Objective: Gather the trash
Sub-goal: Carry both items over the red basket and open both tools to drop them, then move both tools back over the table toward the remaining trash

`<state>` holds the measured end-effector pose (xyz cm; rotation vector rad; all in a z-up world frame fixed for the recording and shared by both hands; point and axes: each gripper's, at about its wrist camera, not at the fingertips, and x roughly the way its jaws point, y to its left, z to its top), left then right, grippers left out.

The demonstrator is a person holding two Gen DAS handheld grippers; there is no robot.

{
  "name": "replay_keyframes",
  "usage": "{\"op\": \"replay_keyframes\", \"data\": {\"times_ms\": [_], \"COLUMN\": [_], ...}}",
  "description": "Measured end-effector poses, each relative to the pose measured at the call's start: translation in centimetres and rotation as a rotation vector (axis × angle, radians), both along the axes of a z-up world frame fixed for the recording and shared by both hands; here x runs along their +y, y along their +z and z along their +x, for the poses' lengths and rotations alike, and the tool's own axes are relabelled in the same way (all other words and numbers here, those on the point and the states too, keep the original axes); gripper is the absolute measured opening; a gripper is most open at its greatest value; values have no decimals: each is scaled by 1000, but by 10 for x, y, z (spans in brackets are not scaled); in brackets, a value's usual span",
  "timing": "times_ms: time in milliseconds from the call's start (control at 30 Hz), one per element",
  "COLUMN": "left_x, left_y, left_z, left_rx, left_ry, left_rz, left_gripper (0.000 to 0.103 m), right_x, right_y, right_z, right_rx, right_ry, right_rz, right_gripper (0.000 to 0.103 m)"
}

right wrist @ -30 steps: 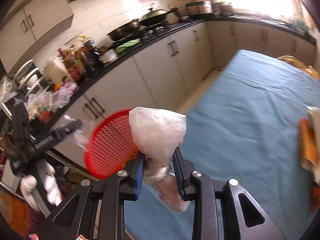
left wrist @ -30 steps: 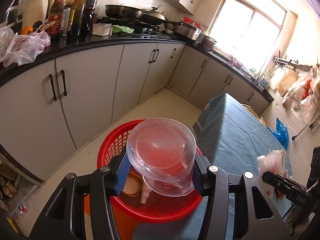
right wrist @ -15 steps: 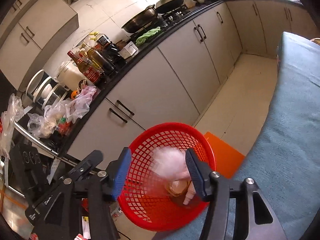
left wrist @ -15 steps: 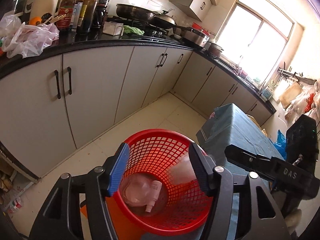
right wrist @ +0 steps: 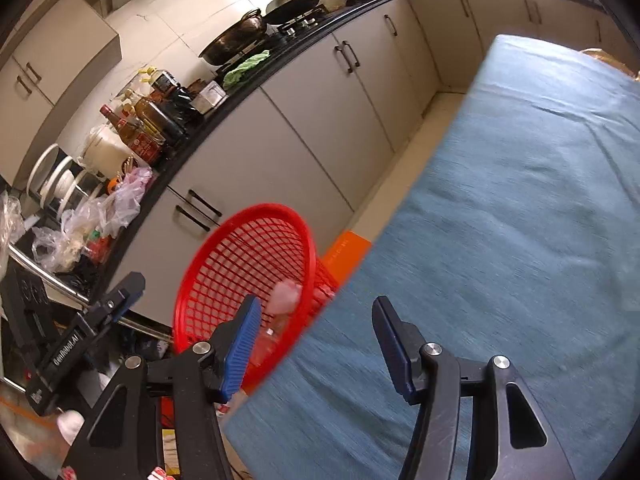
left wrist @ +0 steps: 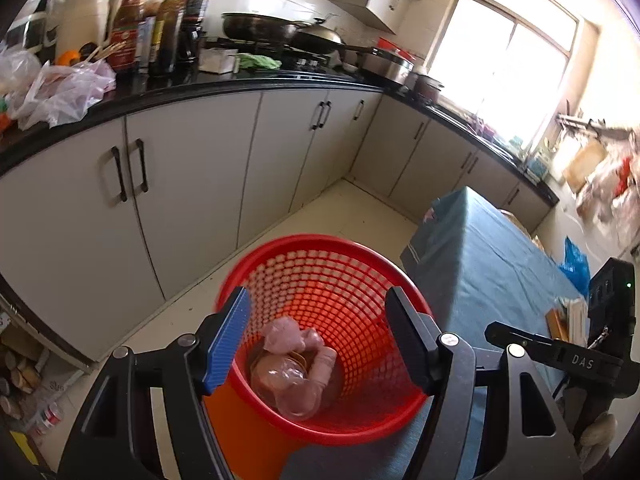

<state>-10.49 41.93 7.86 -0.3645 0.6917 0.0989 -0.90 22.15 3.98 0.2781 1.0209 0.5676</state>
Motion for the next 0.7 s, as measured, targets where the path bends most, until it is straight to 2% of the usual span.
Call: {"op": "replay_keyframes", "data": {"times_ms": [133, 233, 467, 700], "left_x": [-26, -47, -98, -165], "left_y": [4, 7, 8, 2], "left_z": [-3, -3, -7, -6], "left_rx": [2, 11, 28, 57], "left_ry": [-34, -53, -140, -268], "left_rz": [37, 84, 113, 136], "left_gripper": [69, 69, 69, 69], "right_x": [-17, -32, -97, -174], "right_y": [9, 12, 8, 11], "right_z": [-25, -42, -66, -98], "right_rx": [-114, -153, -100, -108], "right_ry": [-14, -25, -109, -213], "right_rz": [-97, -178, -198, -234], "right_gripper": [66, 66, 66, 66]}}
